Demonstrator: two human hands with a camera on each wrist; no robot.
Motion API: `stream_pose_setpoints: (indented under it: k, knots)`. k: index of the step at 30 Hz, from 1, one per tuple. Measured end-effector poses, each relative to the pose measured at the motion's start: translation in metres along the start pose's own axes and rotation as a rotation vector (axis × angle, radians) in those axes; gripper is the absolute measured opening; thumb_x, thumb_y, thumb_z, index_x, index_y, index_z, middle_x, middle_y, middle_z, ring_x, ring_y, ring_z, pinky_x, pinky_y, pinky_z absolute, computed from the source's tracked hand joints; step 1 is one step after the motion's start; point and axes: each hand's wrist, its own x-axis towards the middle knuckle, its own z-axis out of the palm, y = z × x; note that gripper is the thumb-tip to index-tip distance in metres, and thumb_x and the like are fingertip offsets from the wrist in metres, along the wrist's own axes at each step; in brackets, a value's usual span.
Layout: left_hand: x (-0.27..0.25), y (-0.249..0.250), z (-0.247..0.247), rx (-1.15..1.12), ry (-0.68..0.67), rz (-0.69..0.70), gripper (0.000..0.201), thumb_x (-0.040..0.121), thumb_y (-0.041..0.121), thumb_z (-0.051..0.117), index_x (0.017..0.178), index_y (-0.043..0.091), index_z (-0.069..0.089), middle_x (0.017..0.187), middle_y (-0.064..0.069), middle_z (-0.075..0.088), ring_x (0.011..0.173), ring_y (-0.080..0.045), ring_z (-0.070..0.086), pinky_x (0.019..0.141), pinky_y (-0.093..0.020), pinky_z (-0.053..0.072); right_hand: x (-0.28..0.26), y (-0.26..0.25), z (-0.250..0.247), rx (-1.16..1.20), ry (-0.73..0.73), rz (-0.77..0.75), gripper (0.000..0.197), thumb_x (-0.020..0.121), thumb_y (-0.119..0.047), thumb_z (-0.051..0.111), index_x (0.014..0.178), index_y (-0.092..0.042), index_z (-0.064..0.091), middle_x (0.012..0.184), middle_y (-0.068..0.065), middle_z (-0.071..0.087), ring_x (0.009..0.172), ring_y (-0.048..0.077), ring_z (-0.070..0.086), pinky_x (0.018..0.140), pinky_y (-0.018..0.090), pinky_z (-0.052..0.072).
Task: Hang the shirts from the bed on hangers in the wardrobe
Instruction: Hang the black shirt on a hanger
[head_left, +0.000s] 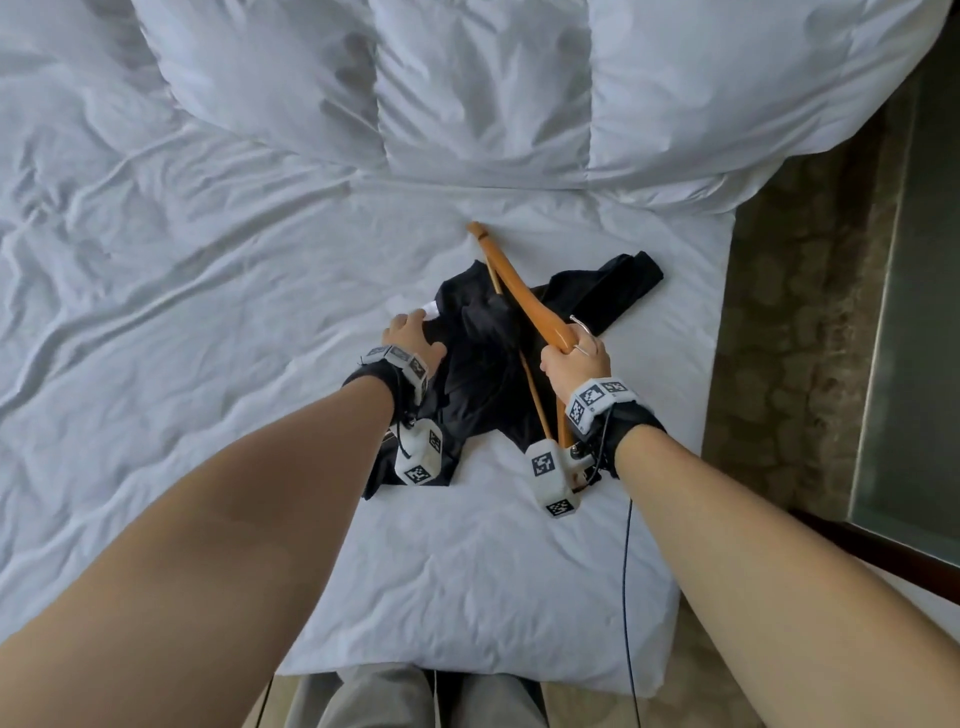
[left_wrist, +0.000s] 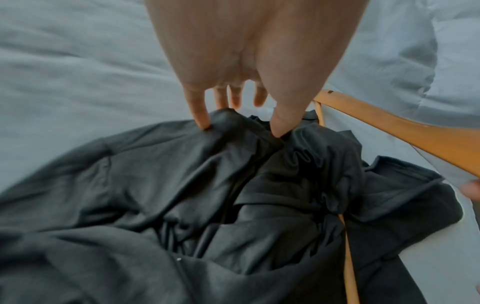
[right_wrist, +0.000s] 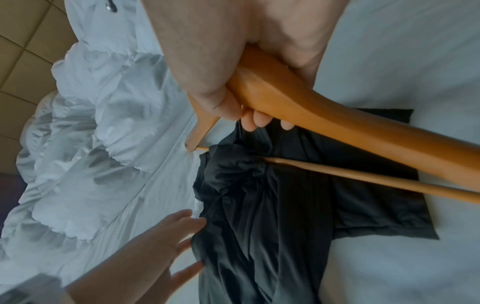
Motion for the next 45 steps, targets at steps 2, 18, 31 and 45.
stream_pose_setpoints:
  k: [2,18,31,45]
  knots:
    - [0.008,0.002,0.003,-0.087,0.007,-0.007,0.058,0.09,0.024,0.058,0.144,0.018,0.037,0.142,-0.01,0.041,0.123,-0.033,0.048,0.098,-0.04,0.04,0.004,0.002,0.001,0.002,-0.016,0.01,0.027,0.086,-0.006,0.054,0.112,-0.003,0.059,0.079,0.003,0.05,0.071,0.023,0.054,0.059,0.028,0.046]
    - [-0.018,0.008,-0.001,-0.261,0.06,0.097,0.037,0.096,0.031,0.056,0.065,0.011,0.056,0.055,0.001,0.039,0.055,-0.018,0.037,0.054,-0.027,0.029,-0.009,0.006,0.003,0.109,-0.094,-0.016,0.017,0.086,-0.007,0.052,0.099,-0.017,0.058,0.077,0.005,0.052,0.064,0.018,0.049,0.057,0.026,0.043]
    - [-0.056,0.002,0.01,-0.208,-0.127,0.075,0.043,0.092,0.036,0.063,0.133,0.021,0.059,0.124,-0.005,0.063,0.11,-0.026,0.061,0.094,-0.033,0.047,-0.026,0.002,0.031,0.087,-0.194,-0.012,0.02,0.085,-0.024,0.066,0.1,-0.018,0.055,0.096,0.008,0.069,0.088,0.024,0.068,0.079,0.035,0.054]
    - [-0.076,0.015,-0.008,-0.327,-0.41,0.043,0.043,0.093,0.015,0.058,0.133,0.029,0.051,0.093,-0.009,0.058,0.077,-0.022,0.055,0.056,-0.026,0.049,-0.038,-0.006,0.039,-0.226,-0.208,-0.064,0.036,0.086,-0.01,0.067,0.116,-0.015,0.047,0.08,-0.005,0.052,0.073,0.016,0.056,0.071,0.031,0.042]
